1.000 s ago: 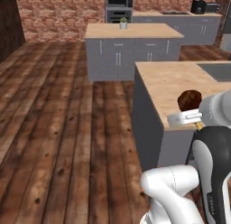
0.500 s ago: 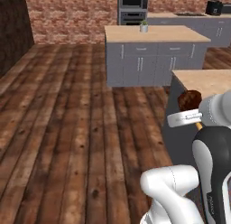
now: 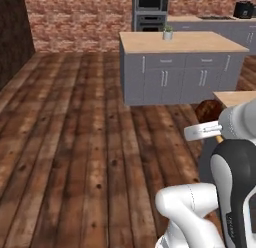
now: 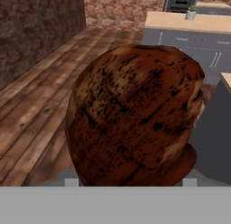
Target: Transport the steak and bell pepper to the fridge. Place the steak on the rack containing meat and place the bell pepper on the rack containing the vegetable, ensuring meats and vegetables are on different racks.
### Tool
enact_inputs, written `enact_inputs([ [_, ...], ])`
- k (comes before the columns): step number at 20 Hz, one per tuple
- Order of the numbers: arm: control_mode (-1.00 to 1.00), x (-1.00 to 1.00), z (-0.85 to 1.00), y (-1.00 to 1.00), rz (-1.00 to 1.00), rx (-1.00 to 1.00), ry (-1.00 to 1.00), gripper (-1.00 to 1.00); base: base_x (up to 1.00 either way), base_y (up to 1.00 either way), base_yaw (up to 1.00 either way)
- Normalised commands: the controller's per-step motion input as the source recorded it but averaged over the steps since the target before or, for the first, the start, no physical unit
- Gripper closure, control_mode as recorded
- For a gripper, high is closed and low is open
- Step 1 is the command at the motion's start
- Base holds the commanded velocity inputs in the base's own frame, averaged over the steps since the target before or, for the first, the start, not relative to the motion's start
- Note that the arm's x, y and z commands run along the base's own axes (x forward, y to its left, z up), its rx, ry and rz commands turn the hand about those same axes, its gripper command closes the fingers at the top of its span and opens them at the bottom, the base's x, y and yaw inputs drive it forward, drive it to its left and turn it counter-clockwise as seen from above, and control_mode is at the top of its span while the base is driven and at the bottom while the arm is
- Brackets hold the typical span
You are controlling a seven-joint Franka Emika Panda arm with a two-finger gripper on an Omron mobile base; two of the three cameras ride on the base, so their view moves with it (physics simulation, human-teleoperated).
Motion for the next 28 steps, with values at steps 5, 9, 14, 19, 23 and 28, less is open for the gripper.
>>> enact_inputs([
  [5,1.0,0.0,0.0,0.0,0.0,0.0,0.0,1.0,1.0,0.18,-0.23],
  [9,1.0,0.0,0.0,0.0,0.0,0.0,0.0,1.0,1.0,0.53,-0.65],
  [14,1.0,0.0,0.0,0.0,0.0,0.0,0.0,1.0,1.0,0.68,-0.71],
  [19,1.0,0.0,0.0,0.0,0.0,0.0,0.0,1.0,1.0,0.65,-0.71],
  [23,1.0,0.0,0.0,0.0,0.0,0.0,0.0,1.0,1.0,0.65,-0.71],
  [28,1.0,0.0,0.0,0.0,0.0,0.0,0.0,1.0,0.99,0.8,-0.65],
])
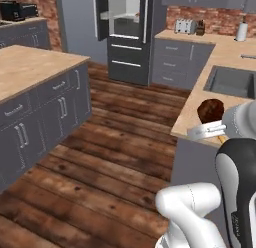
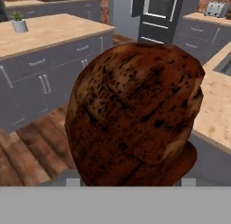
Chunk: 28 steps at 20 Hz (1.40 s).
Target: Transport the steak and bell pepper to the fridge. Place the steak on the rack containing meat and place the bell pepper on the rack containing the vegetable, ensuring meats and vegetables are on different racks.
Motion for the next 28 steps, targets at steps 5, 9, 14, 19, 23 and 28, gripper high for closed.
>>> enact_inputs([
  [5,1.0,0.0,0.0,0.0,0.0,0.0,0.0,1.0,0.63,1.0,-0.33],
  [9,1.0,0.0,0.0,0.0,0.0,0.0,0.0,1.0,0.74,1.0,-0.32],
  [14,1.0,0.0,0.0,0.0,0.0,0.0,0.0,1.0,1.0,1.0,-0.44],
  [19,1.0,0.0,0.0,0.0,0.0,0.0,0.0,1.0,1.0,1.0,-0.42],
  [23,1.0,0.0,0.0,0.0,0.0,0.0,0.0,1.0,1.0,0.9,-0.33],
  [28,1.0,0.0,0.0,0.0,0.0,0.0,0.0,1.0,1.0,0.54,-0.23],
])
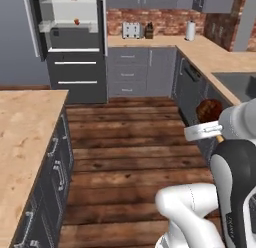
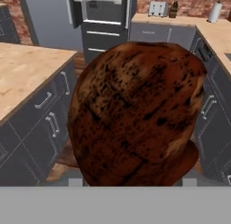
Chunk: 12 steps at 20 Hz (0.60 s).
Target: Transport the steak and bell pepper to the fridge. Place the steak on the rack containing meat and place the bell pepper on the rack containing the vegetable, ensuring meats and vegetables are on different racks.
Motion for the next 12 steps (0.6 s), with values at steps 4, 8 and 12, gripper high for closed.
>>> enact_inputs([
  [4,1.0,0.0,0.0,0.0,0.0,0.0,0.0,1.0,1.0,0.2,-0.19],
  [8,1.0,0.0,0.0,0.0,0.0,0.0,0.0,1.0,1.0,-0.17,-0.1],
  [12,1.0,0.0,0.0,0.0,0.0,0.0,0.0,1.0,1.0,-0.01,-0.08],
])
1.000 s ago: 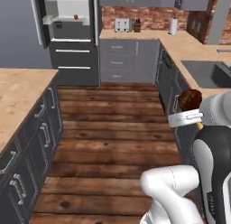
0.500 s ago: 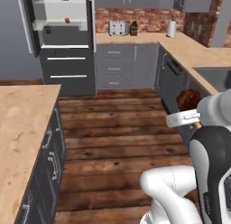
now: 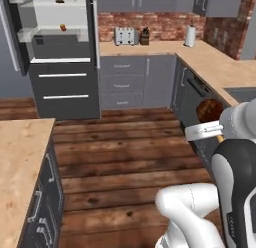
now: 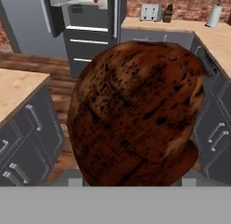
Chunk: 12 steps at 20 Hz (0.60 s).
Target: Transport the steak and bell pepper to the fridge. Place the steak on the rack containing meat and place the bell pepper on the rack containing the vegetable, ensuring meats and vegetables are on different racks.
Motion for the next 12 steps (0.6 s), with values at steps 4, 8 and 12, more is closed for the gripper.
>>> enact_inputs([
  [4,1.0,0.0,0.0,0.0,0.0,0.0,0.0,1.0,1.0,0.0,-0.06],
  [8,1.0,0.0,0.0,0.0,0.0,0.0,0.0,1.0,1.0,0.0,-0.04],
  [12,1.0,0.0,0.0,0.0,0.0,0.0,0.0,1.0,1.0,0.0,-0.03],
])
